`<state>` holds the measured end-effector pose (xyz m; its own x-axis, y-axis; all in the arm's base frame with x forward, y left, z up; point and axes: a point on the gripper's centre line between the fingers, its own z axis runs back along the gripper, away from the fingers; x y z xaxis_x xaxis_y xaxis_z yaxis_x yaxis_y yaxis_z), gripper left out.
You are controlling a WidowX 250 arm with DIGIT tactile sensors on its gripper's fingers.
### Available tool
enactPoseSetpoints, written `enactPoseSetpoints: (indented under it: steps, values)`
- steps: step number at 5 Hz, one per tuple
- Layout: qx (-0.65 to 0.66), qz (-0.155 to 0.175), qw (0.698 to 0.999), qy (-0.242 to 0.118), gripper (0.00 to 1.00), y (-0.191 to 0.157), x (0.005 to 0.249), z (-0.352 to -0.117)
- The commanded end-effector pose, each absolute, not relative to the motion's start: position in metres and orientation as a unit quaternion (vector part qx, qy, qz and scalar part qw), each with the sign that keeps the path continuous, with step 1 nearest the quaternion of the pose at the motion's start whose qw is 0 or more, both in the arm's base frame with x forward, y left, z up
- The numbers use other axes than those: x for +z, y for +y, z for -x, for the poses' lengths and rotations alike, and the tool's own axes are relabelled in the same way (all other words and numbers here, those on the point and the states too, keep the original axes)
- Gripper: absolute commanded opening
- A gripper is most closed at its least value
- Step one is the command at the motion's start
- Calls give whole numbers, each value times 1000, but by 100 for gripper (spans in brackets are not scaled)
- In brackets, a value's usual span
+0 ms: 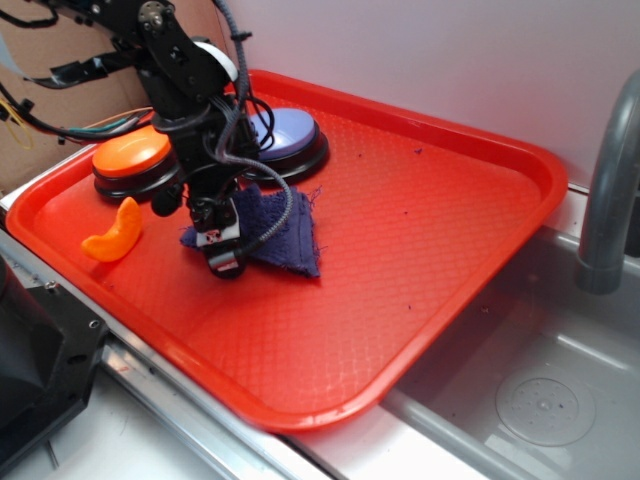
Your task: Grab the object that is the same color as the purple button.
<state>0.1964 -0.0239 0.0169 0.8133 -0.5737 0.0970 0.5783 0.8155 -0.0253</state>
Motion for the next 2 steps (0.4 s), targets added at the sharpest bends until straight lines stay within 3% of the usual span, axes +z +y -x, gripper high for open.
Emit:
enactPoseSetpoints:
  steps: [1,2]
  values:
    - [-269,23,963,-27,0,-34,26,-197]
    - [-185,25,982,-19,0,-39,44,-199]
